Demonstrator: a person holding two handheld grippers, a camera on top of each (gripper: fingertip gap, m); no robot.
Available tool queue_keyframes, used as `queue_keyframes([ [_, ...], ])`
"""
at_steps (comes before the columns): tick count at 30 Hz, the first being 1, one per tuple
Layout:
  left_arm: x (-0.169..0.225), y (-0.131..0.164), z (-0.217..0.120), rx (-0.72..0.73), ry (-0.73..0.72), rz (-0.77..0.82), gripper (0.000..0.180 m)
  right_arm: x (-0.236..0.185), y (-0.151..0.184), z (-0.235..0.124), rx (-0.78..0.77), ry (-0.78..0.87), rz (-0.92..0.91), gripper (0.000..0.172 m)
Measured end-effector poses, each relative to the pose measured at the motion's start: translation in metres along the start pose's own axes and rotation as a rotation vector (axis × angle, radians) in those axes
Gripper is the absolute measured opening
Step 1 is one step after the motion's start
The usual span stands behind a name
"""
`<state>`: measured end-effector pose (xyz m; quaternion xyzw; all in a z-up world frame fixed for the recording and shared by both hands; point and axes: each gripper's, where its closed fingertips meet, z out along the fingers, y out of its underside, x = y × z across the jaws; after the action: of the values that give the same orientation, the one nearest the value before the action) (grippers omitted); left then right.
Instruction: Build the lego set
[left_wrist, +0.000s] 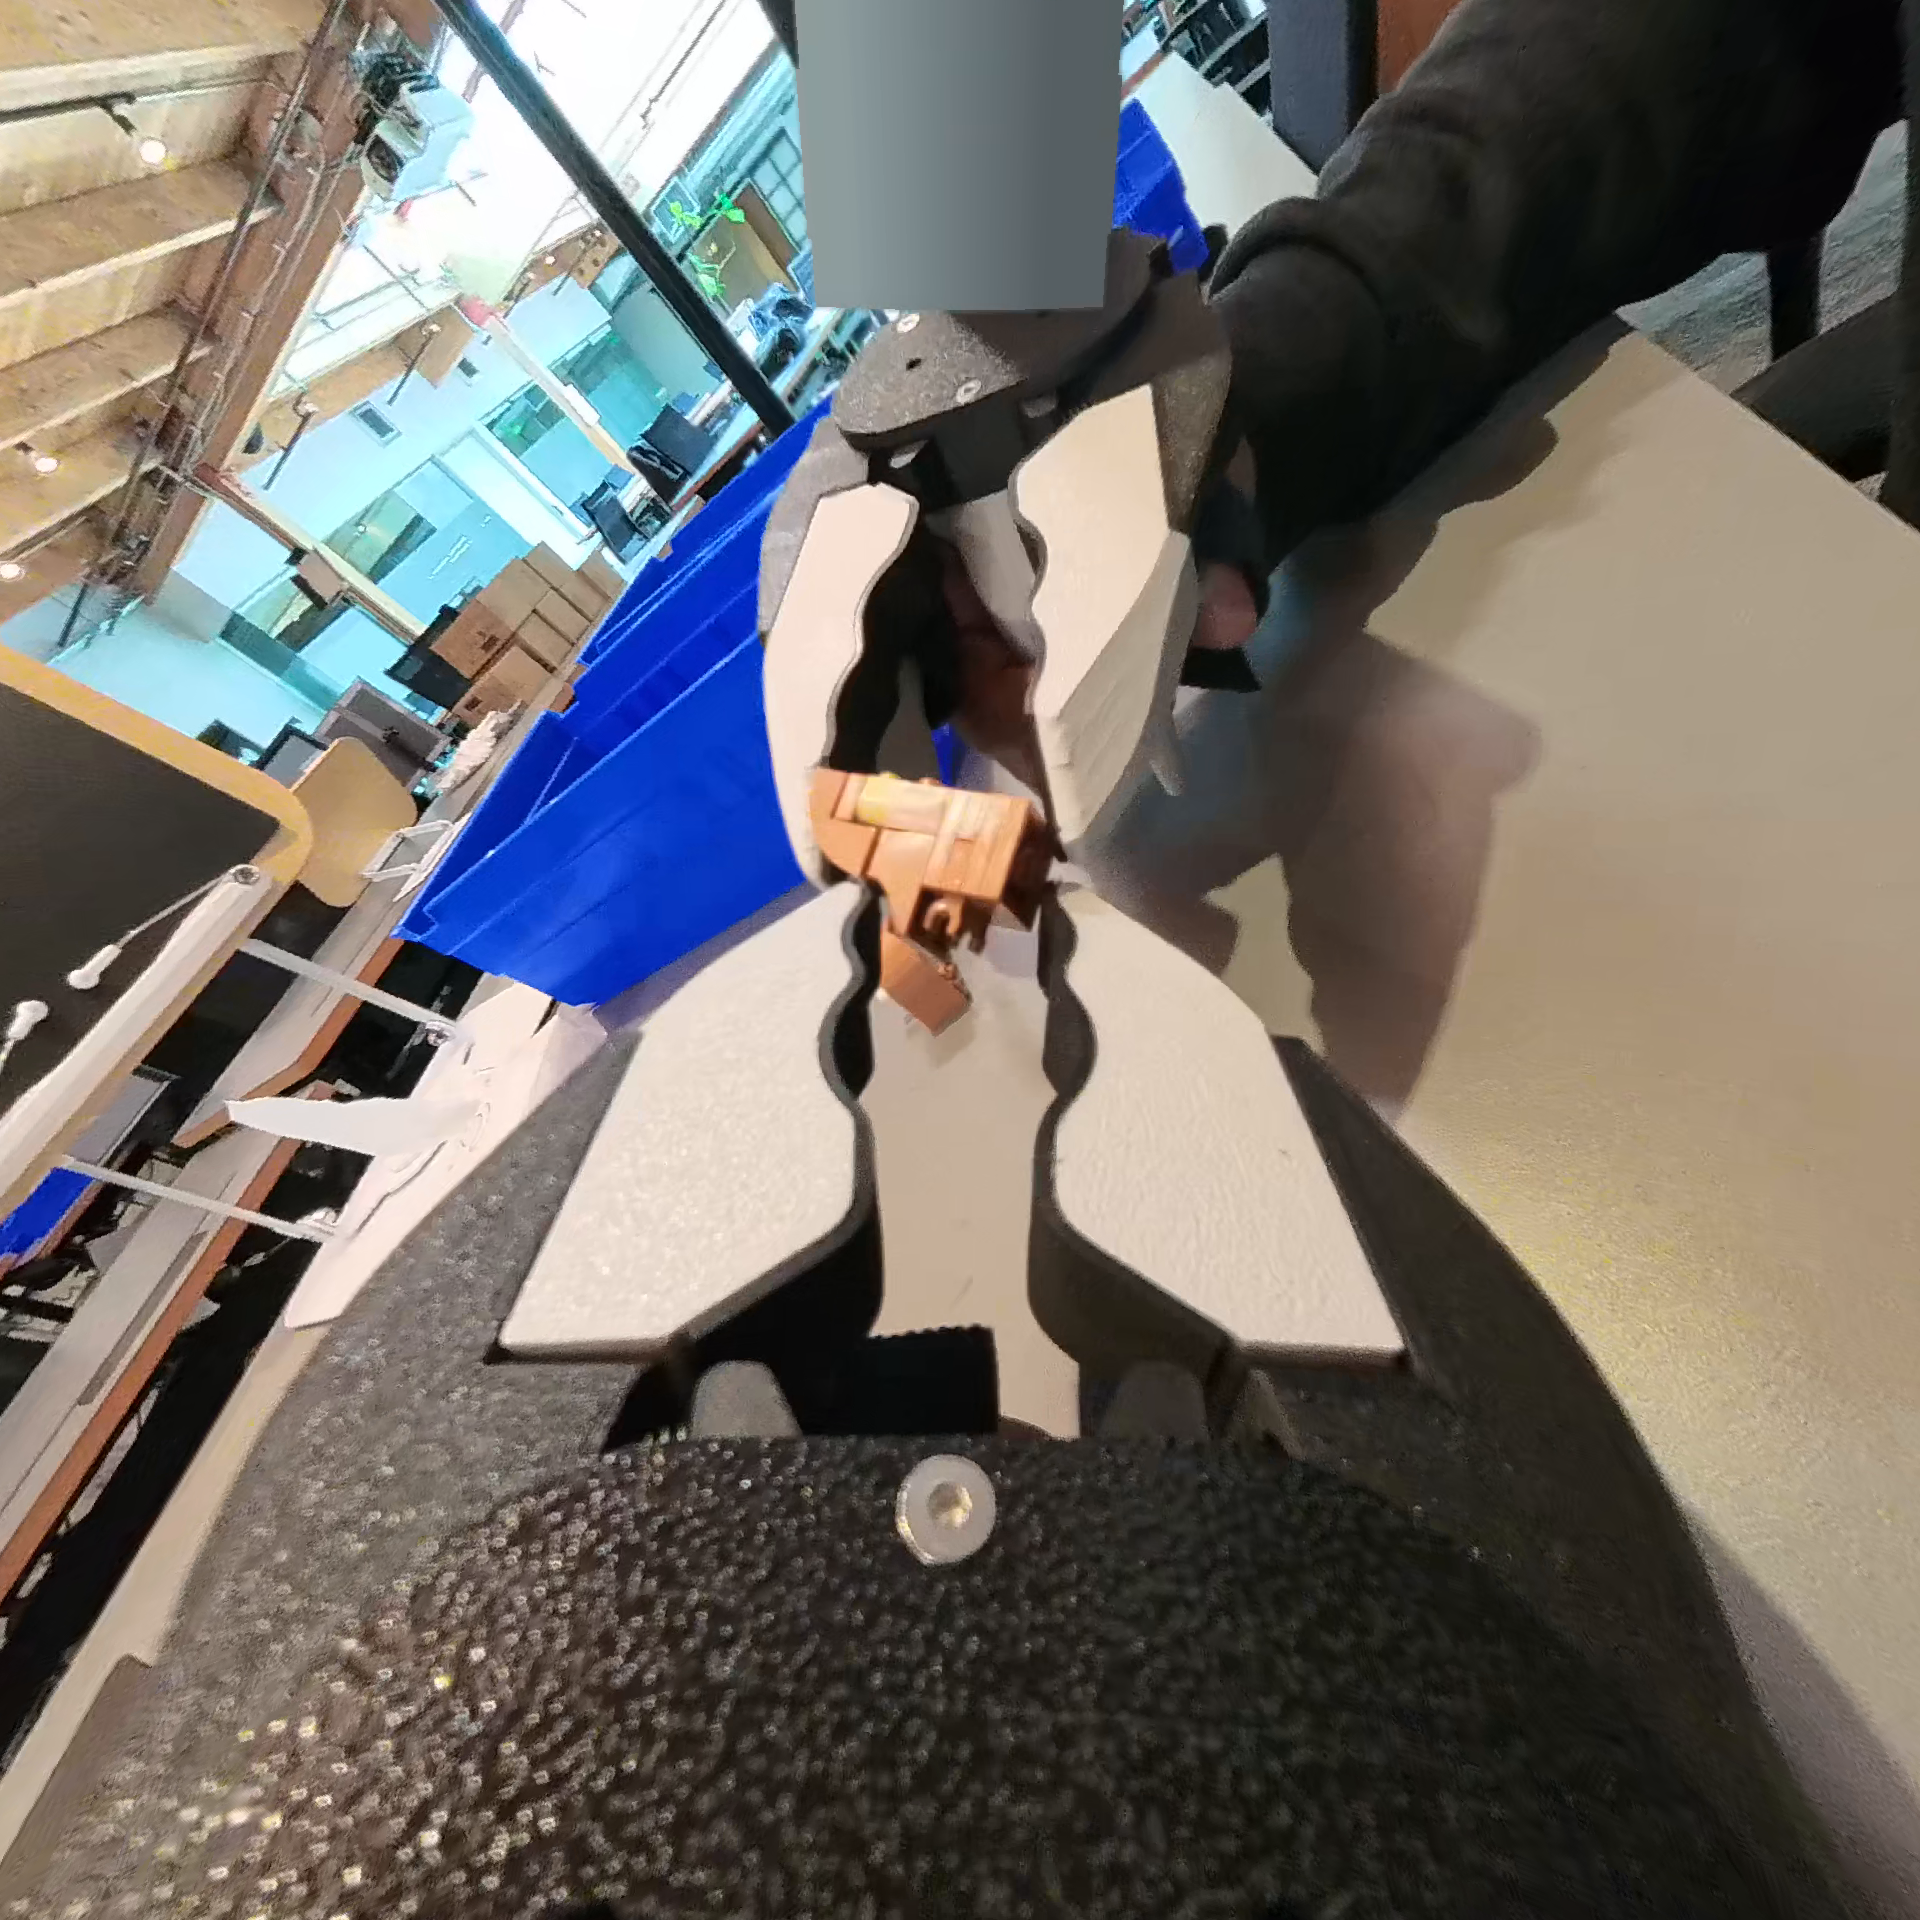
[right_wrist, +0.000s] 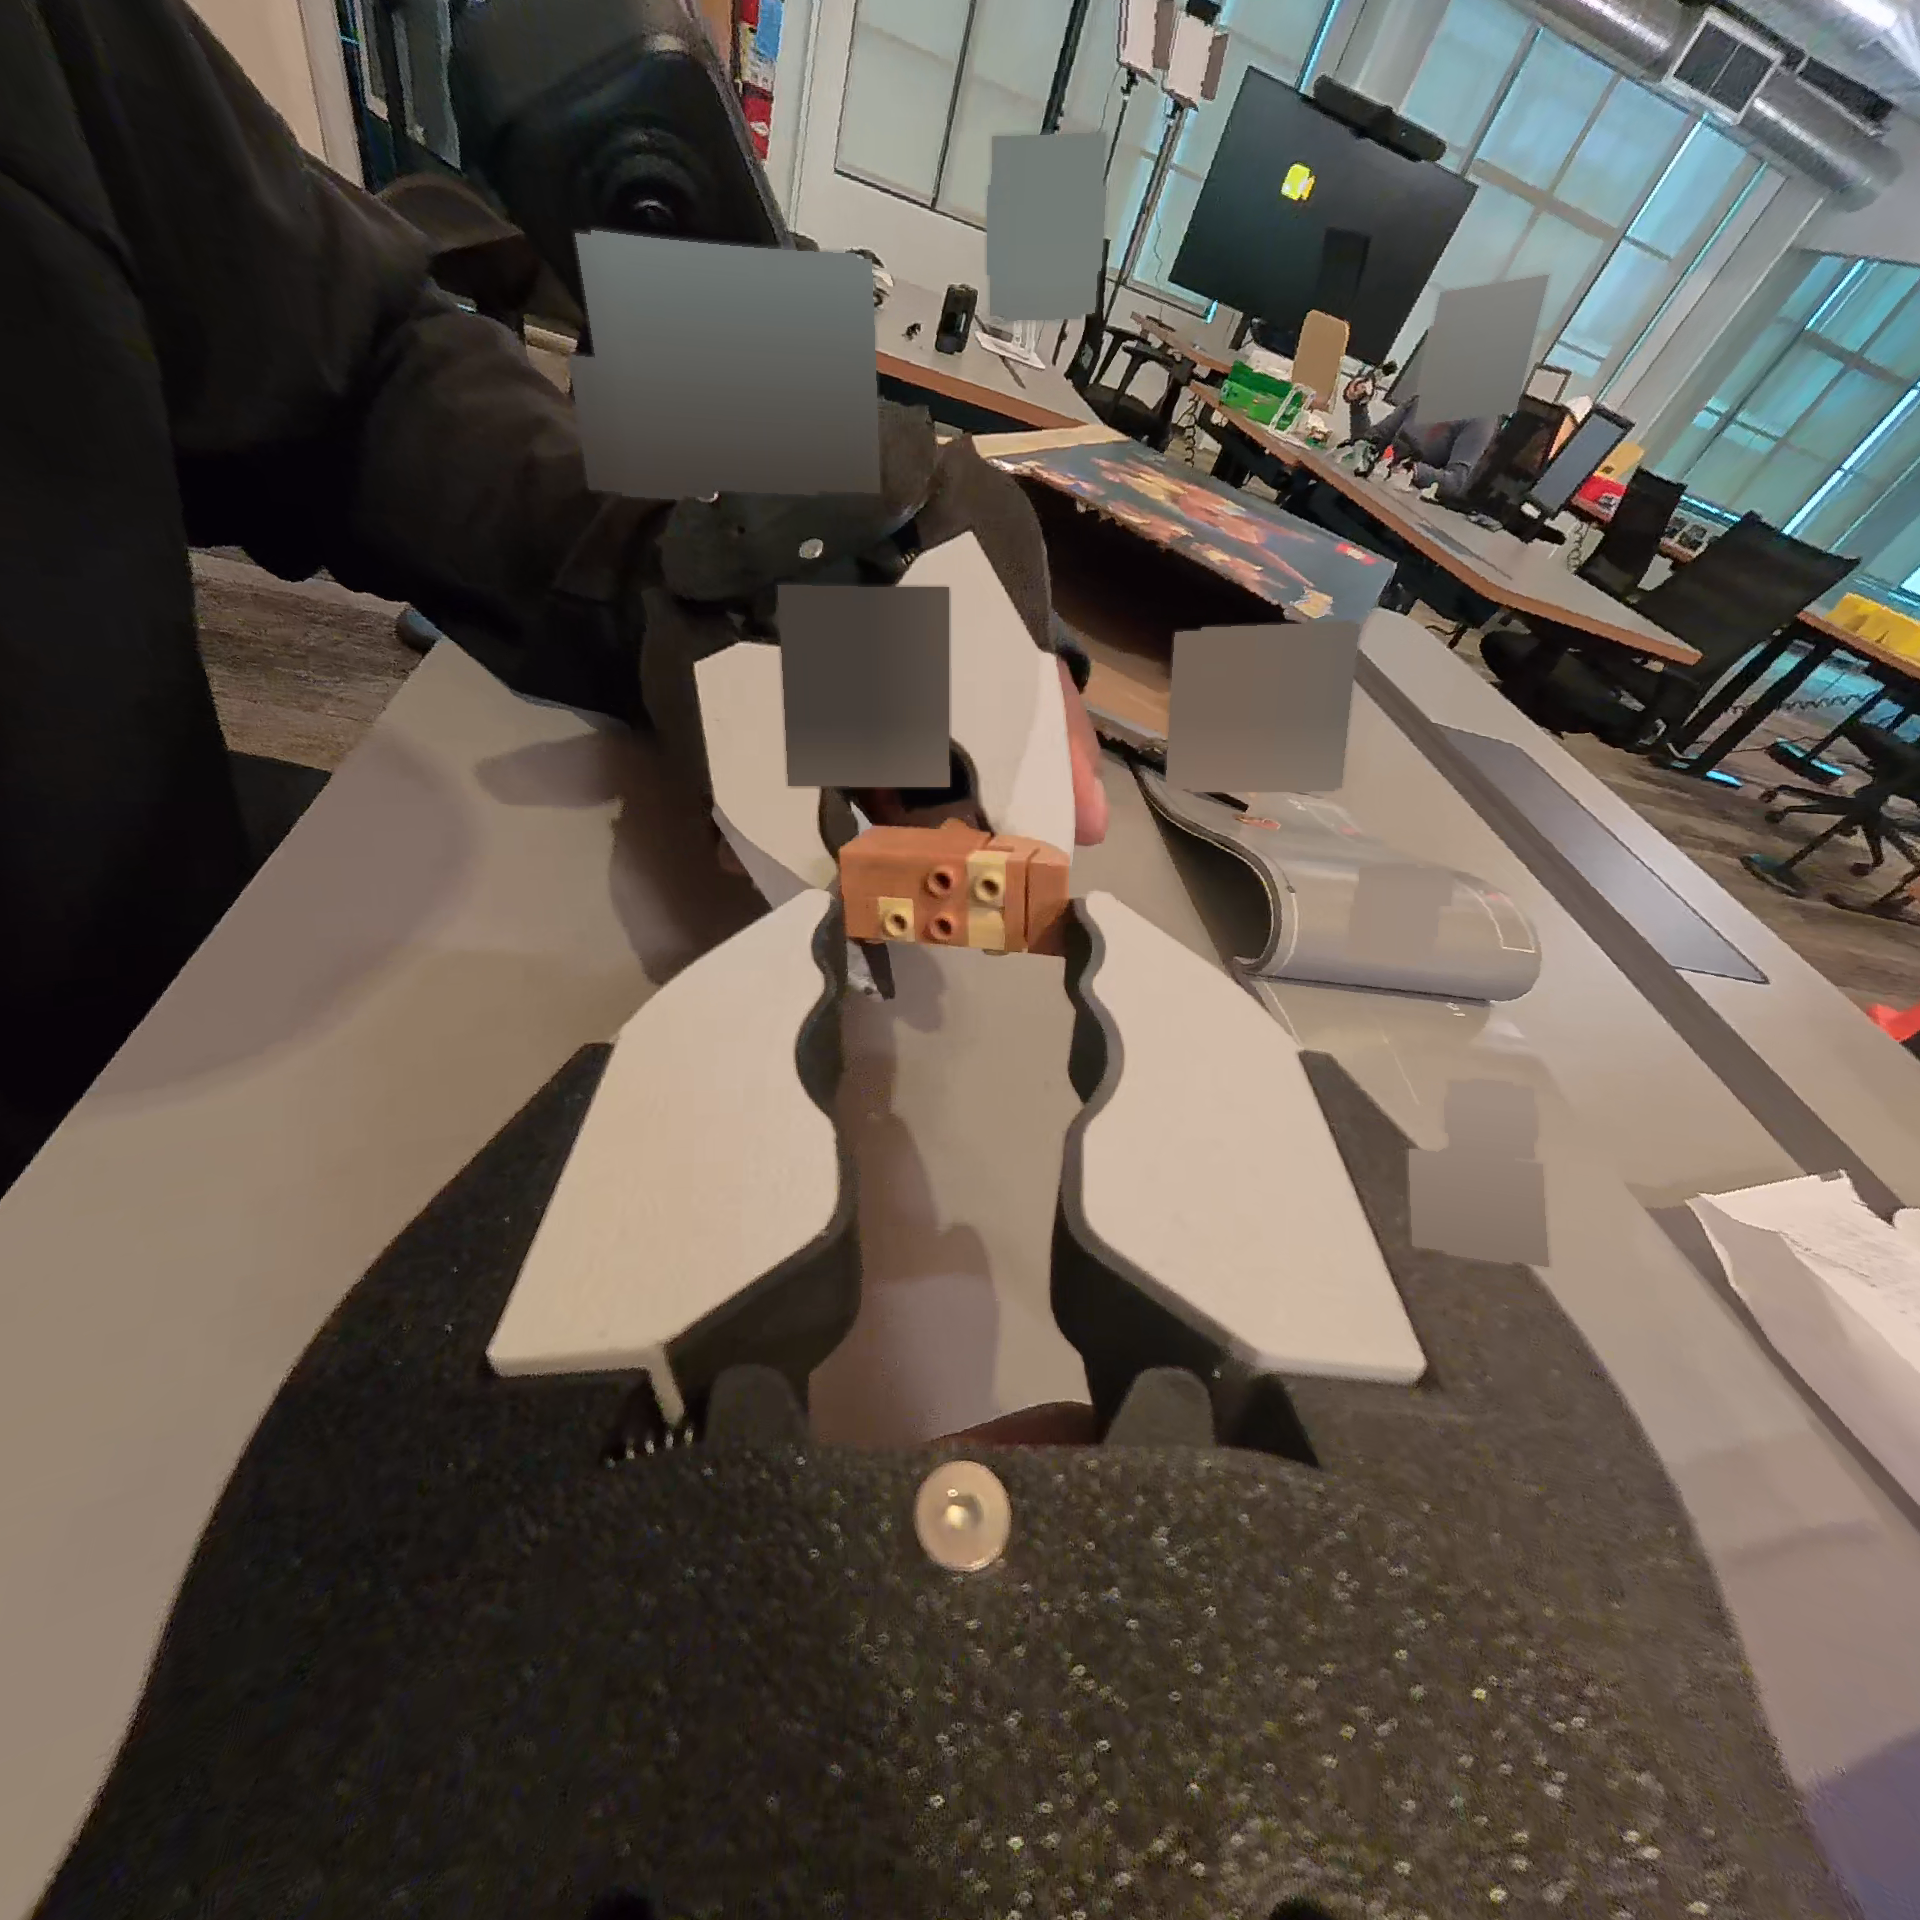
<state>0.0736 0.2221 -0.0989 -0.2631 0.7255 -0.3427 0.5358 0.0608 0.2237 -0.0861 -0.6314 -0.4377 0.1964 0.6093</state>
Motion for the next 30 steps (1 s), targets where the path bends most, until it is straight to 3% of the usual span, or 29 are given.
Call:
queue_keyframes([
  [9, 0.001, -0.001, 0.000, 0.006, 0.008, -0.017, 0.031, 0.001, 0.000, -0.001, 0.001, 0.016, -0.029, 0.040],
  [12, 0.002, -0.001, -0.002, 0.031, 0.089, -0.196, 0.036, 0.003, -0.004, -0.004, 0.019, 0.046, -0.080, 0.040],
  [17, -0.002, -0.009, -0.011, 0.134, 0.314, -0.733, 0.038, 0.003, -0.007, -0.006, 0.030, 0.068, -0.152, 0.040],
  [19, 0.002, -0.016, -0.013, 0.171, 0.410, -0.879, 0.038, 0.001, -0.005, -0.006, 0.026, 0.065, -0.166, 0.040],
  [26, 0.008, -0.022, -0.012, 0.205, 0.544, -1.115, 0.031, -0.006, -0.002, -0.002, 0.007, 0.042, -0.213, 0.040],
  [30, 0.009, -0.021, -0.012, 0.208, 0.565, -1.148, 0.021, -0.009, -0.002, 0.000, 0.002, 0.030, -0.233, 0.040],
])
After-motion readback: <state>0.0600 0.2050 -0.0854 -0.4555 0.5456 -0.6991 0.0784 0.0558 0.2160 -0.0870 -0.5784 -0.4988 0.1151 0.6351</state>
